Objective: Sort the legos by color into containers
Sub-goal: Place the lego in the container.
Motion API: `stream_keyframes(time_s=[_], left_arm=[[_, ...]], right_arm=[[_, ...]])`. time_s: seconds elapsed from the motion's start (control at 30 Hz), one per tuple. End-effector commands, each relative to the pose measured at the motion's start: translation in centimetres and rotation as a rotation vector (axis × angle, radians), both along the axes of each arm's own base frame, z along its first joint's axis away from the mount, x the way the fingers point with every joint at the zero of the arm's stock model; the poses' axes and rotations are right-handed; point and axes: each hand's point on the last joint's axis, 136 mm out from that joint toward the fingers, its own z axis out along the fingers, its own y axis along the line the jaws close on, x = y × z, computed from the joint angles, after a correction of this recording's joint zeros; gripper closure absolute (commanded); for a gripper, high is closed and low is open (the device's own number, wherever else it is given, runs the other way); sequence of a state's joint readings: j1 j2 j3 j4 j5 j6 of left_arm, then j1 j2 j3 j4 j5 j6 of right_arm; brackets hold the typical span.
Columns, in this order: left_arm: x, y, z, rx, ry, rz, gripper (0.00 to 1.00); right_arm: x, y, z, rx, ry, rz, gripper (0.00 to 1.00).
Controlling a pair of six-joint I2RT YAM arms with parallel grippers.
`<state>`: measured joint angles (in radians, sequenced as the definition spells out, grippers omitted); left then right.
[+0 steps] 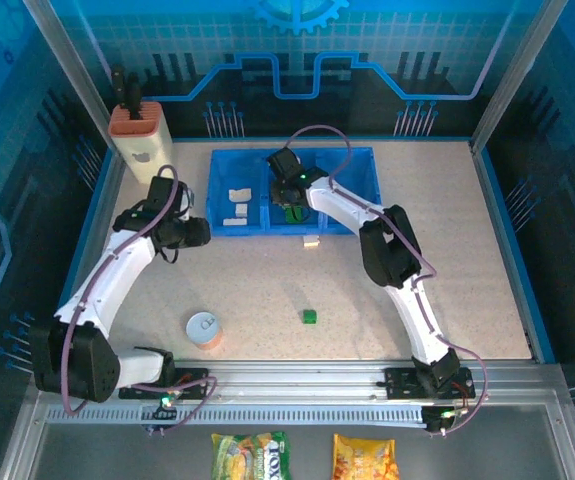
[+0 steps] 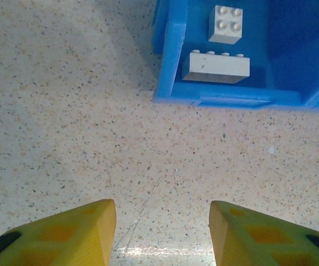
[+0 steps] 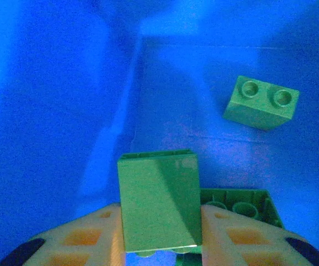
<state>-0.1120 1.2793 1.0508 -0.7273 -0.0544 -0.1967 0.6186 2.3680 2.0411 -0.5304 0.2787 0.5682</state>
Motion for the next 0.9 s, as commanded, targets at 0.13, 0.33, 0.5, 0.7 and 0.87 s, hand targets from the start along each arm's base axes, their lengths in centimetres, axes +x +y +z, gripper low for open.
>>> stream_keyframes(time_s=[0.13, 0.33, 0.5, 0.7, 0.87], left_arm=[[0.6, -0.4, 0.9, -0.026, -0.06, -0.033, 0.51], [0.5, -0.5, 1.0, -0.029, -0.063, -0.034, 0.51], [0.4, -0.5, 1.0, -0.034, -0.066, -0.034, 0.51], [0.5, -0.6, 1.1, -0.035, -0.068, -0.037, 0.51], [0.5, -0.5, 1.3, -0.034, -0.073, -0.037, 0.51]], right_arm=[[1.2, 0.1, -0.1, 0.001, -0.013, 0.006, 0.62], [1.1, 0.0, 0.7, 0.006, -0.018, 0.006, 0.57], [0.7, -0.1, 1.9, 0.005, -0.029, 0.006, 0.56], [-0.4, -0.5, 4.2, 0.004, -0.043, 0.004, 0.56], [-2.4, -0.9, 5.1, -0.014, -0.037, 0.01, 0.57]])
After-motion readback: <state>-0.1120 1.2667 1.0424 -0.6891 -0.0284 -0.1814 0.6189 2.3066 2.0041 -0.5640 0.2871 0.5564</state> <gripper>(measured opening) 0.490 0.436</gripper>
